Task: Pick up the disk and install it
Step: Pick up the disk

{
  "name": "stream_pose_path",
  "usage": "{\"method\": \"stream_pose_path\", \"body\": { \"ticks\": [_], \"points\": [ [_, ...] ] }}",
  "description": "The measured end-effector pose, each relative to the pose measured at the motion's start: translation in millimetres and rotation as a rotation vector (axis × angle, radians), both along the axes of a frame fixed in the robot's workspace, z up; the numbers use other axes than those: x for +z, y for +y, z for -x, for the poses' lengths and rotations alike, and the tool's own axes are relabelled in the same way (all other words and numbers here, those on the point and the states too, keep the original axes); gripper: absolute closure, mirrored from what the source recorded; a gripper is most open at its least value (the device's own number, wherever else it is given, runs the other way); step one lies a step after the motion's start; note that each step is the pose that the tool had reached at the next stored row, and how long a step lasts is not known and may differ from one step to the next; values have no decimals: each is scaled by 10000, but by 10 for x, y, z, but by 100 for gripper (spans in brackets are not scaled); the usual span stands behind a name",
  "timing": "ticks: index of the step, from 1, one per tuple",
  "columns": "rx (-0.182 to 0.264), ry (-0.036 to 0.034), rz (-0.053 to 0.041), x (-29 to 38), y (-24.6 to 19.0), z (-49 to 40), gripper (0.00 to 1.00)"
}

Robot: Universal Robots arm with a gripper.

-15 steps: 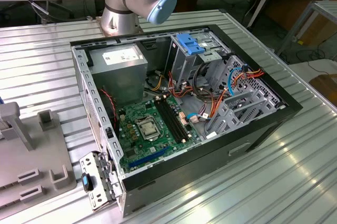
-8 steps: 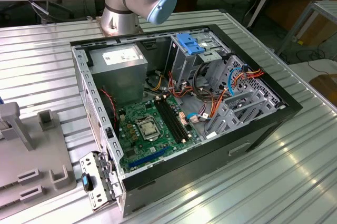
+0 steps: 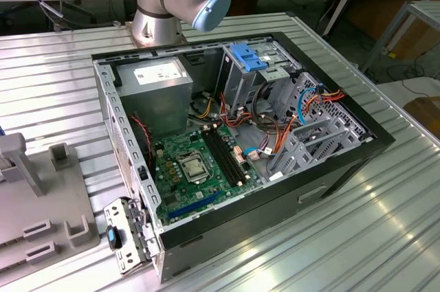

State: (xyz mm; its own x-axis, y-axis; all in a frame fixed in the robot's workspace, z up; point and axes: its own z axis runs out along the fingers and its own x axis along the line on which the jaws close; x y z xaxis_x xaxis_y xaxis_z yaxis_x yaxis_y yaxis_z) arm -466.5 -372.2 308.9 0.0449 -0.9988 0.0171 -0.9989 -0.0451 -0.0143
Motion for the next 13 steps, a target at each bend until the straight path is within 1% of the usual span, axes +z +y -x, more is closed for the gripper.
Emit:
{"method": "stream_pose_path", "body": {
  "ticks": [2,3,5,13],
  "points": [
    [0,0,0,0,0,0,47],
    [0,-1,0,0,0,0,49],
    [0,0,0,1,0,0,62],
    [0,-1,0,3,0,0,63]
  ]
}}
